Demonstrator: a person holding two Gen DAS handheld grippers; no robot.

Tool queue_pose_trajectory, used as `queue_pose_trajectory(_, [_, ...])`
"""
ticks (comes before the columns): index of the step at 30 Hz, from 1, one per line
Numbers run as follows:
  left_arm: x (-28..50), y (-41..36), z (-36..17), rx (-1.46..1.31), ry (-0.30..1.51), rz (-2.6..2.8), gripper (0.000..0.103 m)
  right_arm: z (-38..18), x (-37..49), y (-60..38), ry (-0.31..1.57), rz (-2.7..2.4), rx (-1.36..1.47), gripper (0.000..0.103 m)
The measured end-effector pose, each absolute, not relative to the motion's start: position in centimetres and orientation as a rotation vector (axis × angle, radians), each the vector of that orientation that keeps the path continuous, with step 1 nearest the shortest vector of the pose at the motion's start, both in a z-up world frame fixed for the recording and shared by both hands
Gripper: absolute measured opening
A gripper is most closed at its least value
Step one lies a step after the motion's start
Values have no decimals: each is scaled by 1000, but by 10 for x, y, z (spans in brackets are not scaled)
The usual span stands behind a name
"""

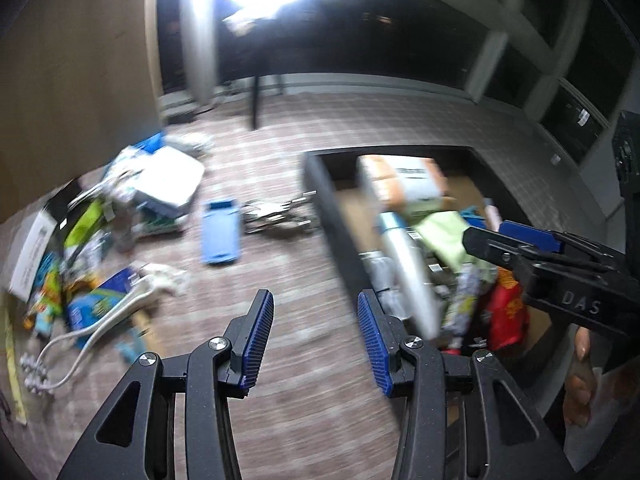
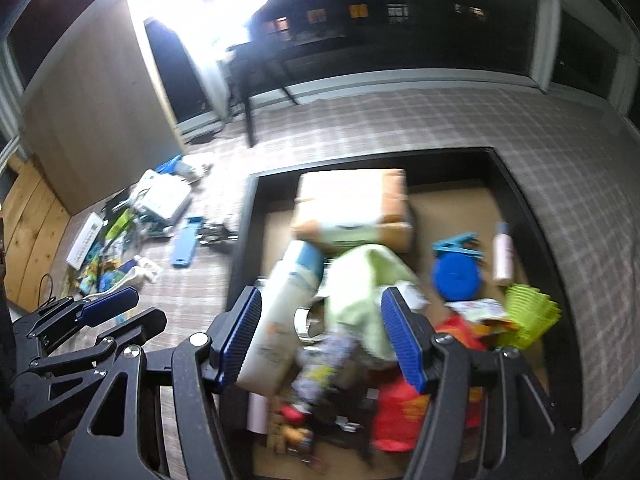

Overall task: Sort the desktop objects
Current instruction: 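Grasp the grey massage roller with the left gripper while the right grasps the white cable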

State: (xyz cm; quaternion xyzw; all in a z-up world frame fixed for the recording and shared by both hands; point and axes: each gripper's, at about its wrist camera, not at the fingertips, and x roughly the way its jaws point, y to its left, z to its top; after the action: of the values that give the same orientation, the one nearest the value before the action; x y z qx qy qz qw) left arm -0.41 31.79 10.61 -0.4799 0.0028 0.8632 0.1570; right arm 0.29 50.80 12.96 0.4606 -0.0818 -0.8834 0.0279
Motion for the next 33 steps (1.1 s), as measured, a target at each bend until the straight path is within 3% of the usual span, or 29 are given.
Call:
queue_pose_trajectory(10, [2,196,91,-1500,-155,2641,42,119,-31,407,-167,-2560,1412,61])
queue_pose_trajectory(21, [25,64,75,-1607,-334,2926,42,88,-69,324,-216,-2430,1455,61])
queue_pose_trajectory(33, [13,33,43,-1691,-358,2904,46,48,-102,284,-363,-2281,1588,61])
